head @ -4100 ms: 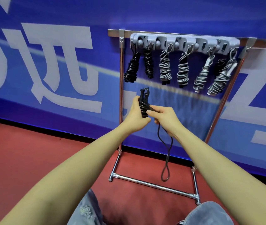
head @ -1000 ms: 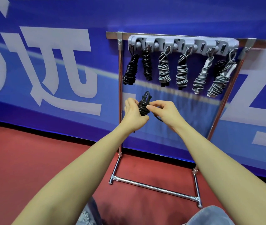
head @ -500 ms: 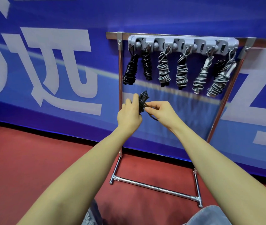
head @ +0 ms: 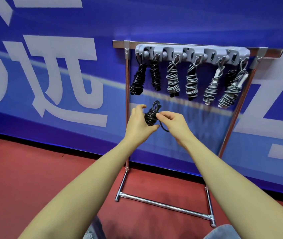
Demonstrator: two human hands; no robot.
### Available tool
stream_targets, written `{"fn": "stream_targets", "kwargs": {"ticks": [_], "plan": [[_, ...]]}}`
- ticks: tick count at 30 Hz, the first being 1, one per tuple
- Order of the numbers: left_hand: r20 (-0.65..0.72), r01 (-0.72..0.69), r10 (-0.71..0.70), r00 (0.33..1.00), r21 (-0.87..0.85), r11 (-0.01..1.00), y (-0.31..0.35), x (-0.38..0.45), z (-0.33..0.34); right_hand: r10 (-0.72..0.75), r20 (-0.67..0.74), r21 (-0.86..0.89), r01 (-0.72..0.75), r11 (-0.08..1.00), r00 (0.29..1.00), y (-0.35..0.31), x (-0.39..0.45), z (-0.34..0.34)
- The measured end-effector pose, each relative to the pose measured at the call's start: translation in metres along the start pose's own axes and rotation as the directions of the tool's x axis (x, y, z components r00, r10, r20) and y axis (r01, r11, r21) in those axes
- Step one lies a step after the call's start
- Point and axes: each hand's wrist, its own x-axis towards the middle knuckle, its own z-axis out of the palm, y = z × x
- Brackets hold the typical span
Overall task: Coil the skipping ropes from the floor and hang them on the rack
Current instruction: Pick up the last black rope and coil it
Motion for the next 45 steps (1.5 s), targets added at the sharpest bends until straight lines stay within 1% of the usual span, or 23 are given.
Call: {"fn": "stream_targets", "kwargs": {"ticks": [2, 4, 7, 10, 13, 15, 16, 18, 19, 20, 22, 23, 24, 25, 26, 29, 31, 33, 36, 38, 40, 43, 45], "plan": [[-0.022, -0.086, 0.090, 0.996, 0.143, 0.986, -0.002, -0.003, 0.002, 0.020, -0.030, 0.038, -0.019, 0.999, 0.999, 0.000, 0.002, 0.001], [0.000, -0.163, 0.169, 0.986, 0.260, 0.952, -0.004, -0.006, 0.006, 0.023, -0.063, 0.057, -0.020, 0.998, 0.998, 0.001, 0.004, 0.002], [0.016, -0.224, 0.231, 0.973, 0.318, 0.921, -0.002, -0.007, 0.013, 0.002, -0.094, 0.060, 0.004, 0.998, 0.996, 0.000, 0.003, 0.002], [-0.022, -0.220, 0.242, 0.970, 0.343, 0.913, 0.000, -0.003, 0.015, -0.024, -0.079, 0.067, 0.029, 0.997, 0.997, -0.003, 0.002, 0.003], [-0.070, -0.128, 0.172, 0.983, 0.411, 0.903, 0.001, 0.004, 0.011, -0.039, -0.024, 0.016, 0.039, 0.999, 0.999, -0.005, 0.004, 0.005], [-0.084, -0.106, 0.155, 0.984, 0.421, 0.901, -0.001, 0.008, 0.006, -0.058, 0.037, -0.111, 0.062, 0.992, 0.998, -0.004, 0.007, 0.005], [-0.088, -0.105, 0.152, 0.984, 0.399, 0.911, -0.001, 0.010, 0.004, -0.084, 0.062, -0.245, 0.097, 0.965, 0.995, -0.003, 0.009, 0.003], [-0.115, -0.081, 0.118, 0.986, 0.283, 0.956, -0.003, 0.011, 0.000, -0.168, 0.089, -0.567, 0.189, 0.802, 0.982, 0.001, 0.012, 0.000], [-0.132, -0.065, 0.095, 0.987, 0.211, 0.975, -0.002, 0.011, -0.002, -0.198, 0.086, -0.638, 0.207, 0.742, 0.976, 0.003, 0.012, 0.000], [-0.137, -0.052, 0.071, 0.988, 0.139, 0.989, -0.001, 0.011, -0.002, -0.200, 0.070, -0.647, 0.197, 0.737, 0.977, 0.005, 0.011, -0.001], [-0.113, -0.019, 0.021, 0.993, 0.013, 1.000, 0.001, 0.011, -0.002, -0.130, 0.028, -0.545, 0.124, 0.829, 0.991, 0.006, 0.006, 0.000], [-0.094, 0.021, -0.021, 0.995, -0.005, 1.000, 0.002, 0.011, -0.001, -0.089, 0.023, -0.469, 0.089, 0.879, 0.996, 0.007, 0.005, -0.001], [-0.076, 0.076, -0.074, 0.994, 0.025, 0.997, 0.002, 0.011, 0.000, -0.053, 0.035, -0.410, 0.063, 0.910, 0.998, 0.007, 0.003, -0.001], [-0.055, 0.119, -0.114, 0.992, 0.081, 0.990, 0.001, 0.012, -0.001, -0.033, 0.058, -0.375, 0.053, 0.925, 0.998, 0.005, 0.001, -0.003], [-0.027, 0.128, -0.126, 0.992, 0.106, 0.986, -0.002, 0.012, -0.001, -0.026, 0.079, -0.364, 0.053, 0.930, 0.997, 0.005, 0.000, -0.005], [0.064, 0.072, -0.071, 0.995, -0.016, 0.997, -0.009, 0.010, 0.000, -0.046, 0.081, -0.383, 0.074, 0.921, 0.996, 0.013, 0.000, -0.012], [0.109, 0.094, -0.087, 0.990, -0.068, 0.993, -0.006, 0.006, 0.000, -0.037, 0.042, -0.369, 0.050, 0.928, 0.998, 0.019, 0.001, -0.015], [0.138, 0.139, -0.119, 0.983, -0.148, 0.979, 0.000, 0.001, 0.001, -0.011, 0.014, -0.287, 0.015, 0.958, 1.000, 0.019, -0.001, -0.015], [0.138, 0.162, -0.127, 0.982, -0.280, 0.946, 0.006, -0.004, 0.004, -0.004, 0.016, -0.081, 0.005, 0.997, 1.000, 0.012, -0.002, -0.014], [0.152, 0.146, -0.102, 0.983, -0.316, 0.937, 0.007, -0.007, 0.006, -0.010, -0.006, -0.022, 0.010, 1.000, 1.000, 0.007, -0.001, -0.013], [0.146, 0.113, -0.071, 0.987, -0.301, 0.947, 0.007, -0.009, 0.010, -0.021, -0.053, -0.002, 0.021, 1.000, 0.998, 0.005, 0.000, -0.012], [0.053, -0.034, 0.047, 0.997, -0.216, 0.976, 0.003, -0.013, 0.017, -0.036, -0.118, 0.026, 0.039, 0.999, 0.992, 0.003, 0.000, -0.007], [-0.009, -0.078, 0.077, 0.997, -0.151, 0.985, 0.000, -0.015, 0.023, -0.066, -0.126, 0.002, 0.066, 0.998, 0.990, 0.002, 0.001, -0.003]]}}
